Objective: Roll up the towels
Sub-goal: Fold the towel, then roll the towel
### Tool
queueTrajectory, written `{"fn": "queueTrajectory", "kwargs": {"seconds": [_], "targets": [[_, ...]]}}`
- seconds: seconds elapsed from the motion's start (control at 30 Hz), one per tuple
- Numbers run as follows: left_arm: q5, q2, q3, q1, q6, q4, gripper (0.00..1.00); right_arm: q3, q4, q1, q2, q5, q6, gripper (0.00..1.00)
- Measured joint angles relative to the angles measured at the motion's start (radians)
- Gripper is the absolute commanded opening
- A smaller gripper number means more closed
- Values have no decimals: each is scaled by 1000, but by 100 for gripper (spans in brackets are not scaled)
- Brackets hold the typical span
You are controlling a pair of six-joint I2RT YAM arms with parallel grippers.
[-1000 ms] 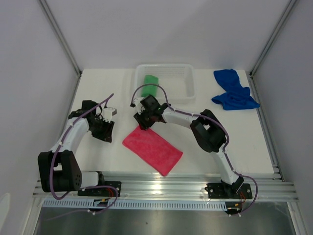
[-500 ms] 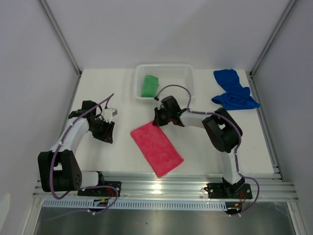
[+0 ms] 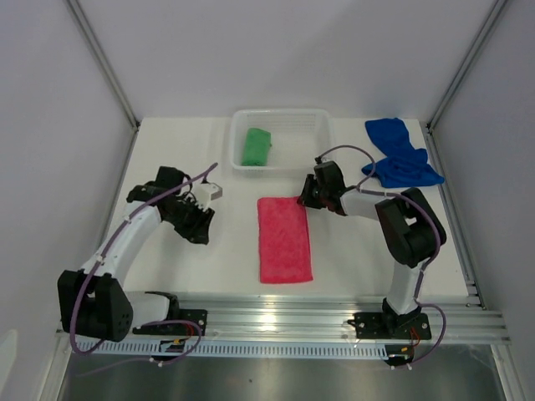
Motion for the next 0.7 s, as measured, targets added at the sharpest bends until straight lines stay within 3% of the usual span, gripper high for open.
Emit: {"fn": "queueTrajectory", "kwargs": {"seconds": [0.13,0.3,0.5,0.7], "targets": [[-11,-62,3,-171,6,-10,49,51,-48,-7,-3,-3,-33,38],[-76,-152,2,-413,24,-8,50,37,-187,-15,-191,41,-124,40],[-208,-291,-75,-761,81,78,57,-40,-253,-3,-612,29,-301,41],[-292,-200,-140,-968,132,271,58,-310,-182,24,-1075,-47,-396,48]]}}
